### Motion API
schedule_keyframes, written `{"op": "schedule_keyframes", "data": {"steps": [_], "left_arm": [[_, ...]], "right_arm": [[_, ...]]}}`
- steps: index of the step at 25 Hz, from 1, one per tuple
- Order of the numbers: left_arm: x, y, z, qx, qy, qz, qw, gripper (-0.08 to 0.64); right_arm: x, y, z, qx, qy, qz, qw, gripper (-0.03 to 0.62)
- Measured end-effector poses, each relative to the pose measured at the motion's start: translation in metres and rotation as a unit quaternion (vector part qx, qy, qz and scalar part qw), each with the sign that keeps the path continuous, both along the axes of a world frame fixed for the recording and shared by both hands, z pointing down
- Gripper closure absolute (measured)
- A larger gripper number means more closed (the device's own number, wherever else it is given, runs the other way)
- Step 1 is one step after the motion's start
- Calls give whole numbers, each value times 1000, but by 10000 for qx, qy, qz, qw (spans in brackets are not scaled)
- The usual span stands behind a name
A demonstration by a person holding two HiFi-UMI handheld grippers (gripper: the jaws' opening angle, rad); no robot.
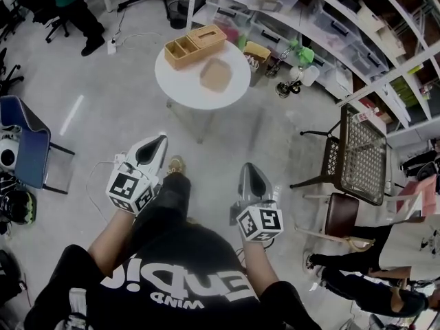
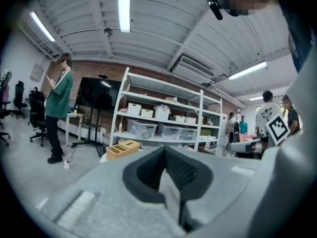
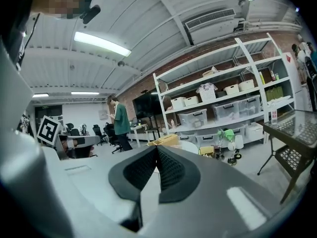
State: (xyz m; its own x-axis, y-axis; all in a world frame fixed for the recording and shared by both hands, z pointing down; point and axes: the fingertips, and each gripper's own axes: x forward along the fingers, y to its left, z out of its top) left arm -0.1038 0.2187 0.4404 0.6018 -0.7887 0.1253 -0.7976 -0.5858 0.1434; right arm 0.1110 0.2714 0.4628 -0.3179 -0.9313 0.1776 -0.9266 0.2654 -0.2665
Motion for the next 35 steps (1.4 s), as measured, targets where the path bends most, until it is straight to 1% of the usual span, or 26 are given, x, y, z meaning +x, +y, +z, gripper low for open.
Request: {"op": "schedule_keyframes", "data": {"steps": [4,7,14,18,23,28,32,35], "left_arm": [[-4,-69,5,-114,-10,-26,9999,558],[-6,-118,9,-205,25,-8,9998,558],[-2,-228,5,-382,100,244,9989,558],[2,-280,4,-412,92,411,9983,558],[7,-324,5,-458,134,634,9968,558],[19,-347,8,-542,280,699,9957,558],[28,-362,11,-555,178,725,9957,558],[32,-374,12,-561,185,698,9958,558]], "right_arm": [[-10,-66,-2,-15,86,-161,9998,594],[-14,-113,-3,-39,90,-166,9998,594],[-16,-217,-10,-163,87,96,9998,594],[-16,-265,-12,-160,97,236,9995,594],[-16,-303,-11,-193,105,421,9989,594],[-7,-319,-9,-244,88,562,9981,594],[0,-332,-6,-263,74,600,9978,594],[6,-347,-4,-257,63,567,9980,594]]}}
